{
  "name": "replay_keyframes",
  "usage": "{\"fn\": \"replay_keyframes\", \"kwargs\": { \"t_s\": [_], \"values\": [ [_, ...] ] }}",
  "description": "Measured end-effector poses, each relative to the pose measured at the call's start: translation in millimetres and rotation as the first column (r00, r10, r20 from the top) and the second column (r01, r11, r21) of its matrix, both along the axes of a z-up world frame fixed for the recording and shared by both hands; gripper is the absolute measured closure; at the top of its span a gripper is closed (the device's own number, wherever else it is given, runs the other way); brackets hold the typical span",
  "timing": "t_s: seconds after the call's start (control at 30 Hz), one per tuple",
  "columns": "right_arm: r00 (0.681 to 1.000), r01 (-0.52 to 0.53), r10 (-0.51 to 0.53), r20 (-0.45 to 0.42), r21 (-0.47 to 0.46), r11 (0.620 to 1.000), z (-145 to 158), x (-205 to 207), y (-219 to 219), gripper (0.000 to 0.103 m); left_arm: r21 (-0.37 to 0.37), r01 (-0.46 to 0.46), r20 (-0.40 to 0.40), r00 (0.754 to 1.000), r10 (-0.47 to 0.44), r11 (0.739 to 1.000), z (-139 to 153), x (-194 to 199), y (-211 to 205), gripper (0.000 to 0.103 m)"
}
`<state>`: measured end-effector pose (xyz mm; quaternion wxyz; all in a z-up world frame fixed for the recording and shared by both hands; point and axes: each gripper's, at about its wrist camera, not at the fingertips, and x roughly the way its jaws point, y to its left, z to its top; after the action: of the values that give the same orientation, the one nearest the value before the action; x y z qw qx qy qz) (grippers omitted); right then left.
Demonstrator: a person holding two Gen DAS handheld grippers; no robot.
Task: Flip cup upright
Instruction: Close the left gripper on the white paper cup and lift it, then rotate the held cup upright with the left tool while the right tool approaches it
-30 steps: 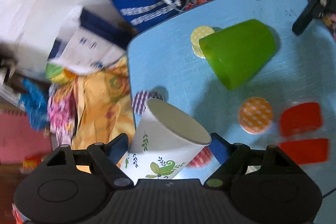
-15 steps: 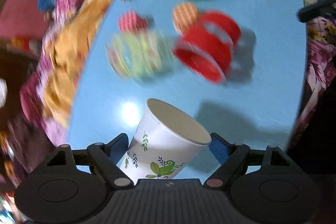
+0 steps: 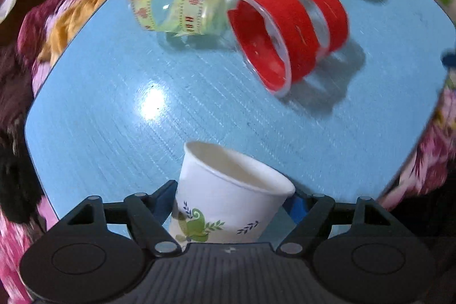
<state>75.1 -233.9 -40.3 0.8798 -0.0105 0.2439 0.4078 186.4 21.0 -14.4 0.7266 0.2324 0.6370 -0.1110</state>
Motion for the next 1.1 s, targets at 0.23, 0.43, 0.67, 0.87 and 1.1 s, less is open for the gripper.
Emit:
{"fn": "replay_keyframes", "kwargs": {
  "t_s": [0.23, 0.43, 0.67, 0.87, 1.1],
  "values": [
    [1.0, -0.011, 0.012, -0.026, 0.013, 1.0, -7, 0, 5, 0.001, -0.042, -0.154, -0.014, 0.988, 0.154, 0.987, 3, 2, -4, 0.024],
    [0.997, -0.007, 0.009, -0.077, 0.023, 1.0, -14, -4, 16, 0.001, -0.068, -0.104, 0.018, 0.994, 0.106, 0.992, 12, -10, -9, 0.019],
    [0.978, 0.028, -0.013, -0.206, 0.07, 0.997, -18, -1, 41, 0.001, -0.13, 0.009, 0.089, 0.996, 0.002, 0.992, 26, -40, 1, 0.017],
    [0.923, 0.121, -0.076, -0.378, 0.098, 0.988, -17, 5, 83, 0.001, -0.25, 0.055, 0.166, 0.986, -0.013, 0.967, 30, -53, 41, 0.017],
    [0.878, 0.168, -0.101, -0.467, 0.102, 0.981, -8, 9, 127, 0.001, -0.399, 0.103, 0.264, 0.965, 0.006, 0.911, 34, -63, 103, 0.017]
  ]
}}
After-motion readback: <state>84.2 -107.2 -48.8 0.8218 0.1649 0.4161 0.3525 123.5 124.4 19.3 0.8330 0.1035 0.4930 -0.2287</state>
